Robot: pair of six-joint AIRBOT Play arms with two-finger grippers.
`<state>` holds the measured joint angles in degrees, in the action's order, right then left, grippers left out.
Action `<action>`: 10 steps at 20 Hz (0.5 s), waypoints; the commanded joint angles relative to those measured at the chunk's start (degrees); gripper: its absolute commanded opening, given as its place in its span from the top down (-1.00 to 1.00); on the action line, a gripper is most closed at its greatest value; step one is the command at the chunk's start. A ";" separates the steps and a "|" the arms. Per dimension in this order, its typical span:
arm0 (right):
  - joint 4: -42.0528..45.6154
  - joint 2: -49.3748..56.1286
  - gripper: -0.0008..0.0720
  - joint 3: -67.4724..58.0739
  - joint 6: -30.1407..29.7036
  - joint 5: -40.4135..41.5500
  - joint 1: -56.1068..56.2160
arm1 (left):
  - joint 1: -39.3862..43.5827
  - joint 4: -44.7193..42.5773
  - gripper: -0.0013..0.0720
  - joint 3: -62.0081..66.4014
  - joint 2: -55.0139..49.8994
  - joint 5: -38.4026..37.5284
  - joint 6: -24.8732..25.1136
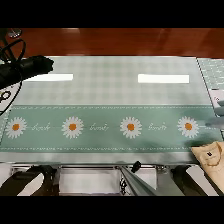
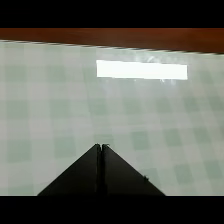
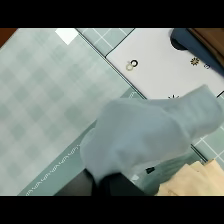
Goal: Fold the shirts.
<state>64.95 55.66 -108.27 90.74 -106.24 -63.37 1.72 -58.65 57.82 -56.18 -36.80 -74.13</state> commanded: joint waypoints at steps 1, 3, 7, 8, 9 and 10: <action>3.45 0.13 0.90 -1.44 -0.39 -0.04 -0.02 | -0.02 0.00 0.90 0.02 -0.02 -1.64 0.00; 5.40 0.24 0.90 -0.35 -1.18 -0.04 -0.02 | -0.02 -0.04 0.90 0.02 -0.02 -3.82 0.04; 12.44 -1.05 0.90 4.42 -1.62 -0.13 -0.02 | 0.13 0.00 0.90 0.02 -0.02 -4.72 1.60; 14.69 -2.25 0.90 6.88 -1.75 -0.11 -0.02 | 0.07 -0.02 0.90 0.02 -0.02 -4.35 2.54; 16.94 -3.43 0.90 9.90 -1.75 -0.11 -0.02 | 0.02 -0.04 0.90 0.02 -0.04 -3.65 3.19; 19.69 -4.70 0.90 12.87 -1.73 -0.11 -0.02 | -0.04 -0.04 0.90 0.02 -0.09 -2.29 3.23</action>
<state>77.58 53.41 -101.38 89.34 -106.28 -63.37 1.78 -58.65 57.82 -56.21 -40.49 -72.40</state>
